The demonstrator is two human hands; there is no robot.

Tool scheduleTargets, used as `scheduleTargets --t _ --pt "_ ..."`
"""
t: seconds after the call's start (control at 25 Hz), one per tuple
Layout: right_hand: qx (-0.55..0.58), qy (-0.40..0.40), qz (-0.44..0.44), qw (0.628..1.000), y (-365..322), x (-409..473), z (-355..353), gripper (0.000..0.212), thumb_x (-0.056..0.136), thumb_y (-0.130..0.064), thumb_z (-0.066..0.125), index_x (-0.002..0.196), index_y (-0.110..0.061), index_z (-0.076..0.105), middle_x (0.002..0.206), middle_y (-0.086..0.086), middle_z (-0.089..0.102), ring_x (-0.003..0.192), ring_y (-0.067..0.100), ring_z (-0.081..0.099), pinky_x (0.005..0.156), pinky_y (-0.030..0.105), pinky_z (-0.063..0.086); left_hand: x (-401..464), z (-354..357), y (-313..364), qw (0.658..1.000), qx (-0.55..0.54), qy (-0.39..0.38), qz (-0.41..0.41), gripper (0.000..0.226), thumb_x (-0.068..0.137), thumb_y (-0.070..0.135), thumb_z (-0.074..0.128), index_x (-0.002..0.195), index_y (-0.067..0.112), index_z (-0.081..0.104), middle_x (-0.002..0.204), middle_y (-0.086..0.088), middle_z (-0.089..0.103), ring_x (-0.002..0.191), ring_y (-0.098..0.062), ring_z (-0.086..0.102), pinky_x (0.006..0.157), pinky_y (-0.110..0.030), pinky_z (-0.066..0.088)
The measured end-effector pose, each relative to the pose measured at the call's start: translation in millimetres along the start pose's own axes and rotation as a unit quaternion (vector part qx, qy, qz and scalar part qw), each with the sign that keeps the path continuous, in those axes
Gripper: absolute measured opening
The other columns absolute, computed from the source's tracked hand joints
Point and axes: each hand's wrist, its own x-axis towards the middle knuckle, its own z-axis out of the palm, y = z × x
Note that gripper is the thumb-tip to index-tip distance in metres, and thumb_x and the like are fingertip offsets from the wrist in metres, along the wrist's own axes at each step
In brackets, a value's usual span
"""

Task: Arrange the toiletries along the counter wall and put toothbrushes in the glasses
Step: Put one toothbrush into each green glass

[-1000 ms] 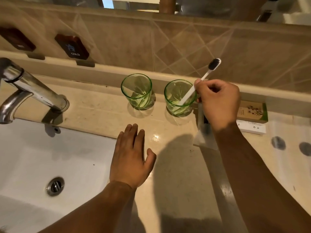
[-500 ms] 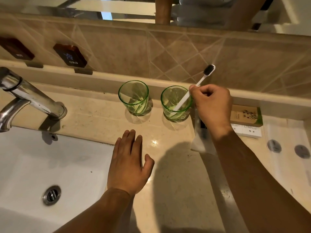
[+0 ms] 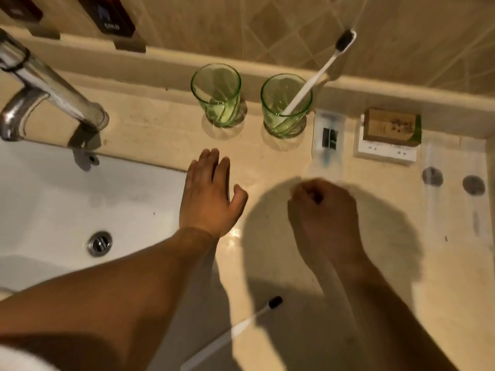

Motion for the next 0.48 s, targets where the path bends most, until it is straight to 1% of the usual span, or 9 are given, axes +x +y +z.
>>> scheduleTargets --t 0.08,0.16,0.24,0.28,0.32,0.36,0.4,0.44,0.48 --pt "-0.005 -0.070 0.031 0.997 21.4 -47.5 3.3 0.016 0.090 -0.022 0.066 0.073 -0.022 0.068 0.065 -0.006 0.067 0.061 0.006 0.063 0.060 0.021 0.049 0.5 -1.1 1.4 1.000 0.003 0.002 0.003 0.061 0.090 0.035 0.054 0.144 0.005 0.049 0.158 -0.017 0.038 0.151 -0.031 0.025 0.125 -0.047 0.017" --pt "-0.005 -0.106 0.007 0.994 33.3 -87.2 4.2 0.012 0.089 -0.022 0.069 0.077 -0.024 0.071 0.063 -0.008 0.067 0.058 0.005 0.064 0.057 0.020 0.050 -1.0 -1.4 1.1 1.000 0.009 -0.001 -0.002 0.061 0.091 0.035 0.053 0.144 0.006 0.049 0.158 -0.017 0.038 0.151 -0.031 0.025 0.125 -0.047 0.016" --pt "-0.052 -0.174 -0.048 0.982 33.4 -120.5 5.6 0.010 0.090 -0.034 0.065 0.087 -0.029 0.072 0.061 -0.016 0.065 0.057 0.001 0.063 0.055 0.011 0.044 -0.7 -2.2 1.1 1.000 0.006 0.001 -0.002 0.061 0.090 0.035 0.052 0.143 0.006 0.049 0.158 -0.017 0.038 0.151 -0.031 0.025 0.125 -0.046 0.016" --pt "-0.082 -0.218 -0.072 0.970 32.1 -134.6 8.6 0.017 0.091 -0.042 0.058 0.096 -0.032 0.071 0.059 -0.019 0.061 0.057 -0.001 0.062 0.054 0.008 0.042 -0.1 -1.9 1.4 1.000 0.002 0.003 0.000 0.060 0.091 0.035 0.052 0.144 0.006 0.049 0.159 -0.016 0.038 0.151 -0.030 0.025 0.125 -0.046 0.016" --pt "-0.109 -0.263 -0.096 0.954 32.6 -147.6 14.4 0.026 0.091 -0.048 0.051 0.106 -0.035 0.068 0.057 -0.019 0.058 0.057 -0.001 0.061 0.054 0.008 0.041 -0.8 -1.3 1.0 1.000 -0.001 0.002 0.000 0.060 0.091 0.035 0.051 0.144 0.006 0.048 0.159 -0.016 0.037 0.151 -0.030 0.024 0.125 -0.046 0.016" --pt "-0.140 -0.301 -0.110 0.937 34.8 -157.7 21.3 0.031 0.092 -0.050 0.047 0.114 -0.037 0.063 0.060 -0.016 0.060 0.059 0.002 0.061 0.056 0.010 0.041 -1.1 -0.8 0.8 1.000 -0.003 0.000 -0.001 0.060 0.092 0.035 0.051 0.145 0.006 0.048 0.159 -0.016 0.036 0.152 -0.029 0.023 0.125 -0.045 0.015" --pt "-0.172 -0.317 -0.120 0.925 38.7 -166.0 29.3 0.032 0.093 -0.048 0.047 0.121 -0.038 0.059 0.067 -0.012 0.065 0.065 0.005 0.064 0.060 0.016 0.045 -1.4 -0.5 0.3 1.000 -0.005 -0.001 -0.001 0.060 0.092 0.035 0.051 0.145 0.006 0.048 0.160 -0.015 0.036 0.152 -0.029 0.023 0.125 -0.045 0.015" --pt "-0.198 -0.317 -0.120 0.920 42.1 -171.5 36.6 0.033 0.093 -0.044 0.050 0.126 -0.038 0.054 0.076 -0.008 0.070 0.072 0.009 0.066 0.065 0.023 0.049 -1.2 -0.8 -0.5 1.000 -0.007 -0.001 -0.003 0.060 0.092 0.034 0.051 0.145 0.007 0.048 0.160 -0.015 0.036 0.152 -0.029 0.023 0.125 -0.045 0.015" --pt "-0.216 -0.309 -0.115 0.919 44.2 -174.2 42.1 0.034 0.093 -0.041 0.054 0.126 -0.038 0.051 0.082 -0.006 0.071 0.076 0.011 0.067 0.067 0.027 0.052 -0.8 -1.1 -1.0 1.000 -0.010 0.000 -0.005 0.060 0.092 0.034 0.051 0.145 0.007 0.048 0.160 -0.015 0.037 0.152 -0.028 0.023 0.125 -0.045 0.015"
